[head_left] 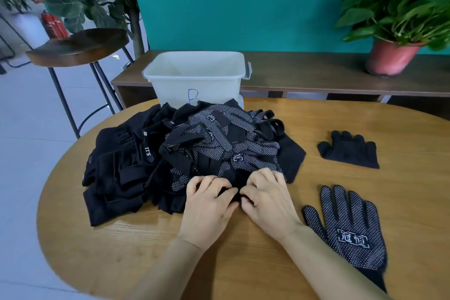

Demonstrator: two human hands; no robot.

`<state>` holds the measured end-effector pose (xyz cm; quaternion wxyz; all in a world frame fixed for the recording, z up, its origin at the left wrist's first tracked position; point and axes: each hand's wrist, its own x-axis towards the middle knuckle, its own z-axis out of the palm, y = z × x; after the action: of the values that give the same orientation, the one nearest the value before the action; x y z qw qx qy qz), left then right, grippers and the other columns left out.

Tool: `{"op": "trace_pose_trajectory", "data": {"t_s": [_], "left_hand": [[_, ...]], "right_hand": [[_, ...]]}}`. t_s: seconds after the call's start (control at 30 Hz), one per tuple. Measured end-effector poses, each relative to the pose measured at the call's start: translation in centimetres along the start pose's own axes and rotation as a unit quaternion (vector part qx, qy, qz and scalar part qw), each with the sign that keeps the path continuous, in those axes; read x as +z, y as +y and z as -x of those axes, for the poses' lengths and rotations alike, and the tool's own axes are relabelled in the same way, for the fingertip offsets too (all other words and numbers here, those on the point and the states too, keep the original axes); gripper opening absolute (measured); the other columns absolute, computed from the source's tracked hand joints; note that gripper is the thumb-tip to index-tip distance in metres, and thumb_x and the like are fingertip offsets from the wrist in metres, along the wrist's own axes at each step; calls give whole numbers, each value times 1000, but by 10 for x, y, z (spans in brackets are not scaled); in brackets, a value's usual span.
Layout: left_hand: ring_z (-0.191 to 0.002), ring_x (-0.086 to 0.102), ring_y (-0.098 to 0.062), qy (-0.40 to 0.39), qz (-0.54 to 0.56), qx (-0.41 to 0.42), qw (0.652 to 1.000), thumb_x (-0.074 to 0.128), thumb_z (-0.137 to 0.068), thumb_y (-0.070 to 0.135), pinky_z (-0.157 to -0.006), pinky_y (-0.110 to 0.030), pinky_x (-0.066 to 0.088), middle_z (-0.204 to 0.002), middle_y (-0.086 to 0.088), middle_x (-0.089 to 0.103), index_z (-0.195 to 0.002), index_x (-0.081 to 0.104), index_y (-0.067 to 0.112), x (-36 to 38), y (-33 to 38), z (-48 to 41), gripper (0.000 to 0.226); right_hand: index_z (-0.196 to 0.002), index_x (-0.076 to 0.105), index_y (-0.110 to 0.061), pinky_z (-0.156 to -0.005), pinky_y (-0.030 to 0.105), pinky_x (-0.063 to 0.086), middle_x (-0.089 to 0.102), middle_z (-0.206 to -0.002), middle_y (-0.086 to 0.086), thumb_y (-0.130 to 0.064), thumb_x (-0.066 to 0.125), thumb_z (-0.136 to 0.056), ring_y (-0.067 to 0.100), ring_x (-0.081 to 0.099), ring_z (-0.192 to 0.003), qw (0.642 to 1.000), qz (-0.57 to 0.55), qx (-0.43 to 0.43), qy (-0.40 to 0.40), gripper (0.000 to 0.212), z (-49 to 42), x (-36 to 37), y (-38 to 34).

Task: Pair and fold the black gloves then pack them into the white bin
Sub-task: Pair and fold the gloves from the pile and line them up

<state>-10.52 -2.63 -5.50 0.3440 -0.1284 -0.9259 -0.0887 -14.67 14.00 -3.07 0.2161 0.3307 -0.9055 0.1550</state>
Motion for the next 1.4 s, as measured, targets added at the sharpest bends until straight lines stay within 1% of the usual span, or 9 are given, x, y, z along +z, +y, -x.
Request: {"op": "trace_pose_trajectory", "data": {"t_s": [0.13, 0.33, 0.5, 0.6, 0.9, 1.03, 1.2, 1.3, 1.4], "left_hand": [[-93, 57, -11, 30, 20, -32, 999, 57, -90, 34, -93, -35, 26, -94, 15, 62, -86, 75, 28, -17, 7, -16, 19], [-100, 58, -9, 61, 192, -155, 967, 61, -86, 37, -96, -36, 34, -97, 22, 67, -88, 73, 27, -92, 9, -79, 17], [-91, 71, -20, 10, 395, -258, 881, 63, -94, 25, -86, -47, 57, -91, 3, 76, -97, 74, 16, -164, 8, -123, 15], [-88, 73, -15, -41, 452, -276, 847, 60, -98, 18, -77, -29, 60, -91, 3, 77, -104, 73, 13, -188, 18, -129, 15], [-80, 71, -32, -137, 405, -219, 877, 66, -94, 24, -82, -43, 56, -89, -21, 73, -92, 64, -5, -207, 45, -117, 30], [-85, 67, -46, -149, 412, -202, 876, 70, -90, 33, -86, -60, 51, -98, -34, 65, -100, 61, -10, -209, 56, -116, 45], [-65, 54, -27, -161, 414, -187, 876, 68, -72, 56, -71, -38, 47, -81, -36, 61, -84, 55, -5, -200, 68, -113, 64], [-63, 61, -18, -177, 421, -188, 869, 72, -86, 35, -68, -31, 50, -67, -16, 67, -79, 61, 2, -195, 74, -111, 36], [-84, 74, -19, -215, 452, -192, 844, 69, -91, 13, -81, -32, 59, -87, -3, 77, -100, 72, 7, -189, 87, -110, 12]], "right_hand": [[-82, 68, -22, -86, 31, 32, 58, -88, -9, -33, 58, -79, 18, 52, -94, 998, -57, 18, 28, 15, -6, -22, -9], [-120, 63, -29, -90, 23, 17, 54, -112, -19, -38, 71, -81, 7, 35, -121, 980, -174, 100, 14, 41, -53, -92, -16], [-90, 62, -36, -100, 31, 39, 61, -101, -16, -33, 75, -83, 10, 58, -102, 926, -340, 158, -37, 14, -94, -157, -18], [-94, 69, -6, -90, 33, 47, 70, -93, 7, -21, 73, -87, 10, 59, -82, 890, -420, 154, -84, 16, -95, -183, -21], [-68, 50, 7, -58, 20, 35, 47, -64, 7, -15, 64, -94, 10, 40, -58, 894, -399, 182, -95, 36, -60, -216, -20], [-76, 51, 18, -69, 29, 39, 52, -72, 14, -13, 62, -94, 18, 45, -69, 894, -400, 183, -83, 38, -49, -223, -16], [-72, 53, 11, -55, 18, 35, 48, -68, 11, -13, 62, -95, 15, 41, -62, 899, -386, 189, -84, 35, -31, -229, -10], [-72, 55, 3, -54, 13, 37, 52, -68, 10, -13, 61, -96, 5, 43, -53, 898, -386, 195, -81, 29, -21, -230, -5], [-75, 55, 6, -60, 17, 42, 56, -75, 12, -15, 59, -97, 10, 48, -61, 882, -415, 212, -68, 31, -9, -232, 6]]}}
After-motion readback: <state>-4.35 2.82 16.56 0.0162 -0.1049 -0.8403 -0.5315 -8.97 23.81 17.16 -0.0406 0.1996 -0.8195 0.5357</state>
